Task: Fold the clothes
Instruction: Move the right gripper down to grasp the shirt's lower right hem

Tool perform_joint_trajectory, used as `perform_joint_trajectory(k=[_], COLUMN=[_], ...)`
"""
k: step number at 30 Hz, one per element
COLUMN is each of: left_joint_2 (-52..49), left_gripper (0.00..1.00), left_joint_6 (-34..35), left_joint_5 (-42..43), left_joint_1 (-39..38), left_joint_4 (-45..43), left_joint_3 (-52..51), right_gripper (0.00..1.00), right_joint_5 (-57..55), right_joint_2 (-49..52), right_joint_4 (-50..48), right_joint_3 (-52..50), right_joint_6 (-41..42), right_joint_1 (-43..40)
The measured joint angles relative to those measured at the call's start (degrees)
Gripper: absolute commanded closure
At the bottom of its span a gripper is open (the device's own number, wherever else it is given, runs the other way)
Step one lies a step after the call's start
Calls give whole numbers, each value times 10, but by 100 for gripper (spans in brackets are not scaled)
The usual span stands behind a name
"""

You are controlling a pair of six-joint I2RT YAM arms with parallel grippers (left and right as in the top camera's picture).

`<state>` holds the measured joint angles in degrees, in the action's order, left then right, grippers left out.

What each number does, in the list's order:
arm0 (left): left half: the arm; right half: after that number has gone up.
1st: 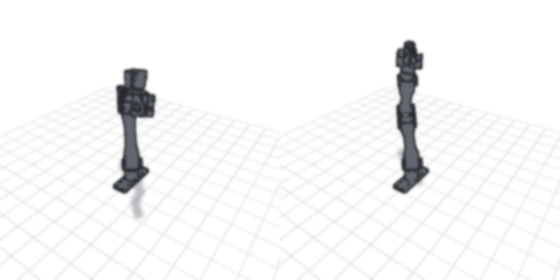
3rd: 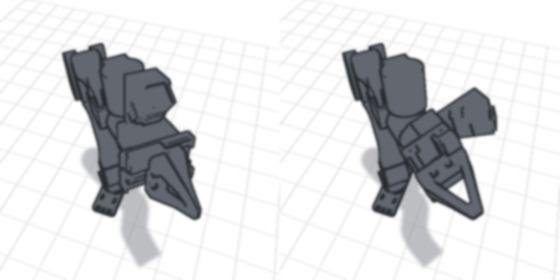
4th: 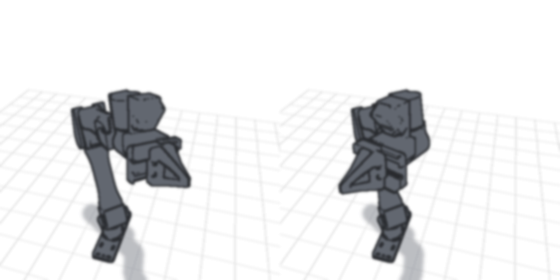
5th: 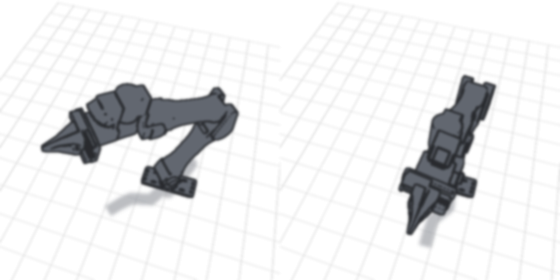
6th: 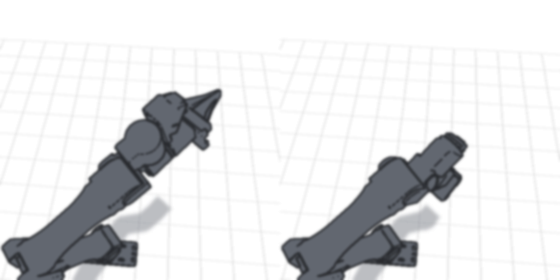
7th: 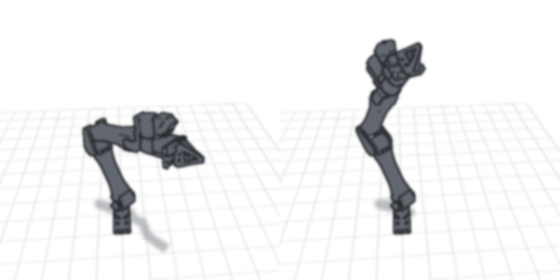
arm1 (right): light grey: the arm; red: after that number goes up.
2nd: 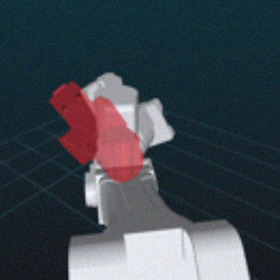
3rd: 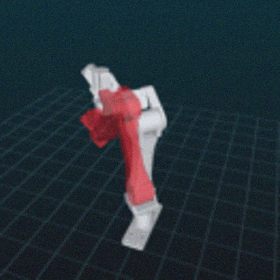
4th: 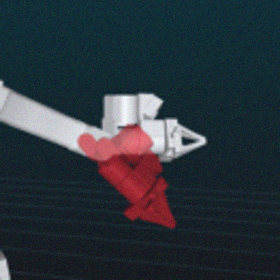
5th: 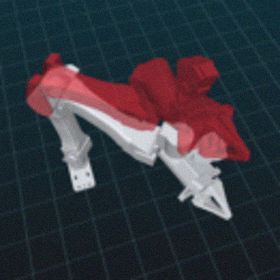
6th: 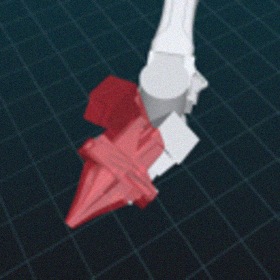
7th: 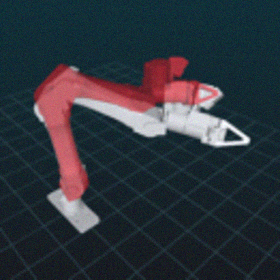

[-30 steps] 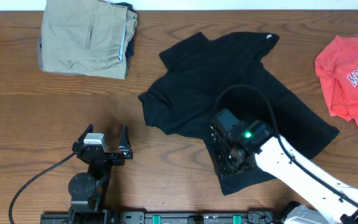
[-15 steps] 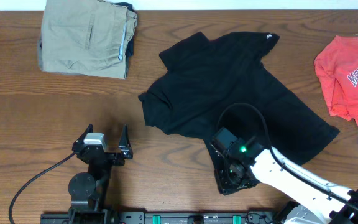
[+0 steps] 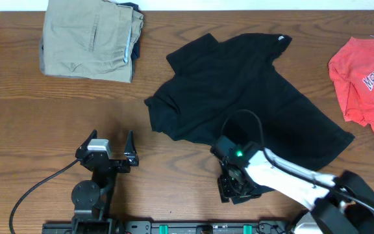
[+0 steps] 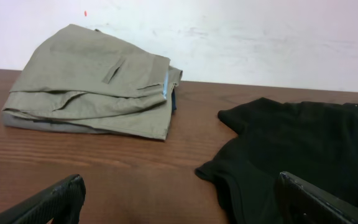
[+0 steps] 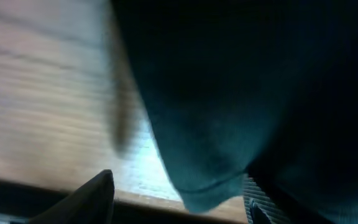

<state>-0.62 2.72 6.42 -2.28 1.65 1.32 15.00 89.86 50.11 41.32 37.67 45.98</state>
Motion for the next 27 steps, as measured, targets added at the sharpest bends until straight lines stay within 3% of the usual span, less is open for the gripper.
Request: perform_joint_trajectory(k=[5, 7, 15, 27], left_joint_2=[0, 0, 0, 0], left_gripper=[2, 2, 2, 2], left_joint_6=[0, 0, 0, 0], left_joint_5=[0, 0, 0, 0], left_joint_1=[0, 0, 0, 0], left_joint_4=[0, 0, 0, 0], left_joint_3=[0, 0, 0, 0], right_gripper=[34, 40, 98, 99], right_joint_5=[2, 1, 1, 4], right_joint_2=[8, 8, 15, 21], right_joint_4=[1, 2, 3, 24], right_joint_3=[5, 5, 5, 12], right_joint_6=[9, 11, 18, 22], right_joint_1=[0, 0, 0, -6])
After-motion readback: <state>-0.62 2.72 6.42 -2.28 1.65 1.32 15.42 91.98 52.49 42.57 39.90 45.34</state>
